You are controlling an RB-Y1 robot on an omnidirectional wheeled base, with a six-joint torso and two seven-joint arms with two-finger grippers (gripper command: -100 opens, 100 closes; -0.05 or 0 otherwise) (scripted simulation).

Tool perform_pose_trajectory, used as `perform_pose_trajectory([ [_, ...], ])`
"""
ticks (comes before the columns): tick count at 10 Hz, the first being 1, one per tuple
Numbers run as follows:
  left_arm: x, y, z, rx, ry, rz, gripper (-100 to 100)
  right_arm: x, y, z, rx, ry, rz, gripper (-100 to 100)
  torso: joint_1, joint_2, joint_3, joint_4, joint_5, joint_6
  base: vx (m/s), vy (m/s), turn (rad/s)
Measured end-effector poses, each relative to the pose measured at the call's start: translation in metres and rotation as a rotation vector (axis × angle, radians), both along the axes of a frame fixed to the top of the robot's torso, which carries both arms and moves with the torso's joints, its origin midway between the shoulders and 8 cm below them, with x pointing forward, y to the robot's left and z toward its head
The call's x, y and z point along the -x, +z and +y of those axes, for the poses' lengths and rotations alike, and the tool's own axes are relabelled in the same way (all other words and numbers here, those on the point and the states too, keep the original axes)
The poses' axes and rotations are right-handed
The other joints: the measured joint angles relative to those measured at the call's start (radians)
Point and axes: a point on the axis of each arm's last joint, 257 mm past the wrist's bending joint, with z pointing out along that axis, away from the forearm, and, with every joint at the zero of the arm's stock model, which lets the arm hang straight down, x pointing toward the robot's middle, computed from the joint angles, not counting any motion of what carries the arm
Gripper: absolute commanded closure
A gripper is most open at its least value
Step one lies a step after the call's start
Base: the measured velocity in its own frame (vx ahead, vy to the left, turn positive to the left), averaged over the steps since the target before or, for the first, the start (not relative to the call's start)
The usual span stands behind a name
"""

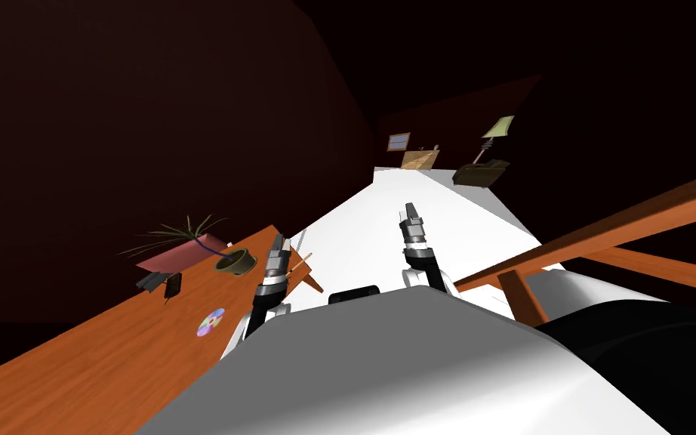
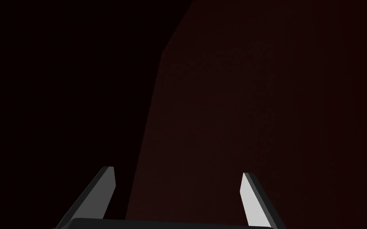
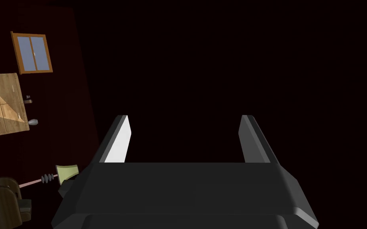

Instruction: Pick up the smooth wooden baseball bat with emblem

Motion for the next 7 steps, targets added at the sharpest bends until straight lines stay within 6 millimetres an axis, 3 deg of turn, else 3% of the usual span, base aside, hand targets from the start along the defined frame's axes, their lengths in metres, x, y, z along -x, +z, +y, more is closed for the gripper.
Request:
perform_pose_trajectory([
  [2, 0.001, -0.061, 0.019, -0.095, 0.034, 0.139, -100, 0.0, 0.0, 0.0, 0.0, 0.0, 0.0, 0, 0.001, -0.002, -0.001, -0.001, 0.0, 0.0, 0.096, -0.005, -0.121],
  [4, 0.009, -0.089, 0.033, -0.158, 0.054, 0.223, -100, 0.0, 0.0, 0.0, 0.0, 0.0, 0.0, 0, 0.0, -0.001, -0.001, 0.0, 0.0, 0.0, 0.081, -0.019, -0.189],
  [7, 0.034, -0.161, 0.082, -0.318, 0.103, 0.439, -100, 0.0, 0.0, 0.0, 0.0, 0.0, 0.0, 0, 0.001, -0.004, -0.002, -0.001, 0.0, 0.0, 0.127, -0.005, -0.208],
])
